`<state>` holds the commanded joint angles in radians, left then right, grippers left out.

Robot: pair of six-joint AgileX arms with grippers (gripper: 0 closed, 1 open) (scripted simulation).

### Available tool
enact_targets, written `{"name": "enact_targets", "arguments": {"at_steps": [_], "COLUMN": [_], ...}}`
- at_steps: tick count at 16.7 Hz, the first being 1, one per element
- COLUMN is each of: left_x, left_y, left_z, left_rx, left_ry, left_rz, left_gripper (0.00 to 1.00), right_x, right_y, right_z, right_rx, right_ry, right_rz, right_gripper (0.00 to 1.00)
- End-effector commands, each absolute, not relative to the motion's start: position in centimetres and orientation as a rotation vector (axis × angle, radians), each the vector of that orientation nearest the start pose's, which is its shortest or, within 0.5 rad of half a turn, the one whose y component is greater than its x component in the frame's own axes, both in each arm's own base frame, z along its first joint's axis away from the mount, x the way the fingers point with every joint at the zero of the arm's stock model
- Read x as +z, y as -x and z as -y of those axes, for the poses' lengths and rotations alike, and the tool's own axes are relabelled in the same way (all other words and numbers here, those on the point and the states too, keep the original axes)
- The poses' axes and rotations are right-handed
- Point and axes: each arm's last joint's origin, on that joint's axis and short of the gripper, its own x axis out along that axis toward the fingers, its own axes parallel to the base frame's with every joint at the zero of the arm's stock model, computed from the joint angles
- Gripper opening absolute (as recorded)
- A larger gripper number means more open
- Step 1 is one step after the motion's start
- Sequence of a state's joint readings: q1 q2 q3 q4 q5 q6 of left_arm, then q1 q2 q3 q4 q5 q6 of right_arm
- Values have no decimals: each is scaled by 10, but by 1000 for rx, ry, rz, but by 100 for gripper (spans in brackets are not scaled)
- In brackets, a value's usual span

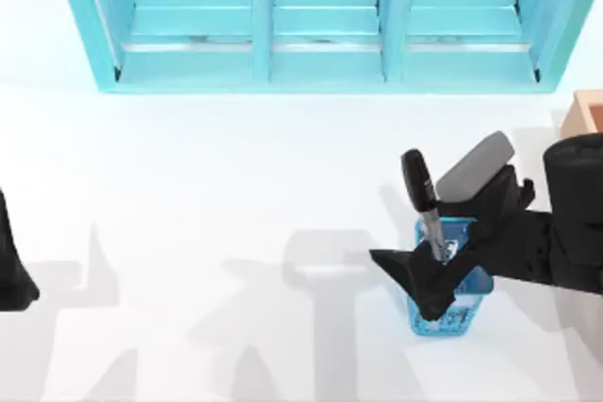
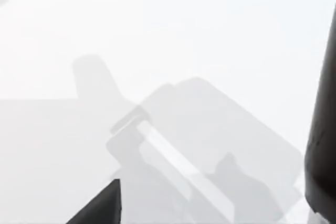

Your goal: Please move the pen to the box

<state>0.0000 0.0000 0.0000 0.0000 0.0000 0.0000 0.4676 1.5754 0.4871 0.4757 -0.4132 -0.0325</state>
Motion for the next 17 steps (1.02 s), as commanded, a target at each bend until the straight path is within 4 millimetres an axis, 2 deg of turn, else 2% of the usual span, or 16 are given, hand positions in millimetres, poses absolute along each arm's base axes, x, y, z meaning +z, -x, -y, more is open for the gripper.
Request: {"name": "enact_targets", "arguments": {"at_steps": [4, 9, 13, 17], "left_x": [160, 160, 160, 160], "left_y": [-106, -106, -106, -106], "left_z": [1, 1, 1, 1], "left_rx": [0, 0, 0, 0], "left_ry": [0, 0, 0, 0], "left_rz": [0, 0, 0, 0], "left_gripper": [100, 100, 100, 100], "right_x": [130, 168, 213, 254], "right_y": [-255, -272, -262, -242], "right_z": [-114, -64, -21, 7], "right_rx": [859, 864, 880, 880], "right_ry": [64, 57, 37, 44], "right_rz": [-650, -723, -721, -650], "right_gripper": [0, 0, 0, 0]}}
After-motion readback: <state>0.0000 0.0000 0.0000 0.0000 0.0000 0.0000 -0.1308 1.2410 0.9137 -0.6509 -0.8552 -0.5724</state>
